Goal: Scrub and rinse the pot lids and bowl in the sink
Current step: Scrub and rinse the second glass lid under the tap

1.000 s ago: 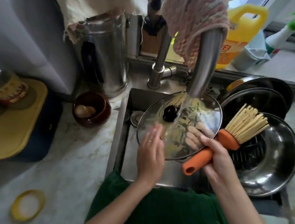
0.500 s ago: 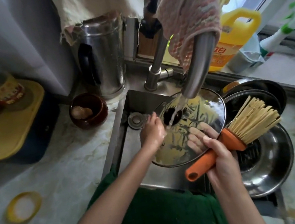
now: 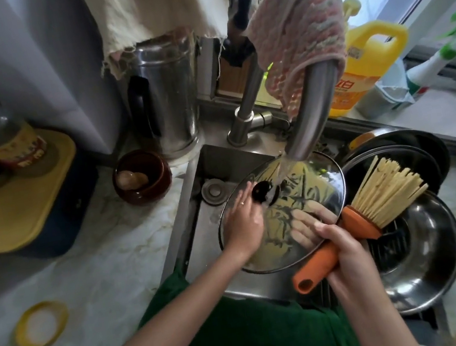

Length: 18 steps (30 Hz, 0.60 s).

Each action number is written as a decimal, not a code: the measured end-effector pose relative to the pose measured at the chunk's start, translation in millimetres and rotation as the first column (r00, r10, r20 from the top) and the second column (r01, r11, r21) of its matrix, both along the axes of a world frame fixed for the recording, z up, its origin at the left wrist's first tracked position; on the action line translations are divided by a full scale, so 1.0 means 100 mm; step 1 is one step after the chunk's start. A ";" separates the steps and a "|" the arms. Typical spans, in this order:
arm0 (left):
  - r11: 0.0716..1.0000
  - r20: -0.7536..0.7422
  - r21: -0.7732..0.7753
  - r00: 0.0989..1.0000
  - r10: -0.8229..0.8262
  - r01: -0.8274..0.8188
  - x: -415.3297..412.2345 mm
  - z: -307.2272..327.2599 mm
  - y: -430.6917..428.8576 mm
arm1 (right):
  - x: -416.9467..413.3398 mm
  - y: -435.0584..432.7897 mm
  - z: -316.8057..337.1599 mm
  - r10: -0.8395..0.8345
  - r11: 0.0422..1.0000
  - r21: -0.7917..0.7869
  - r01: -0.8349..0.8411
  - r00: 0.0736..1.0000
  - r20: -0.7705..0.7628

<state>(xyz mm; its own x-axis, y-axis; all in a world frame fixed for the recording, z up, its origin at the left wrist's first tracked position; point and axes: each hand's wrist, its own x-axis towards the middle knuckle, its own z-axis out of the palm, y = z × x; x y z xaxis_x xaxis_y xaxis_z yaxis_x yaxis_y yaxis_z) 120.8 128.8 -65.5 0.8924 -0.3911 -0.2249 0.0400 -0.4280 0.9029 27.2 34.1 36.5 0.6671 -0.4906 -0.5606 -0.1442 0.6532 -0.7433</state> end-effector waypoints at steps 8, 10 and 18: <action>0.981 0.027 -0.065 0.983 -0.183 0.184 0.24 -0.16 0.07 | -0.09 -0.20 0.10 0.114 0.993 0.014 -0.114 0.993 -0.018; 0.966 0.000 -0.118 0.973 -0.232 0.230 0.29 -0.23 0.15 | -0.15 -0.20 0.07 0.172 0.985 0.016 -0.171 0.985 -0.026; 0.895 -0.061 0.008 0.893 -0.446 0.447 0.77 0.06 -0.15 | -0.07 -0.09 0.01 0.303 0.952 -0.036 -0.304 0.952 -0.036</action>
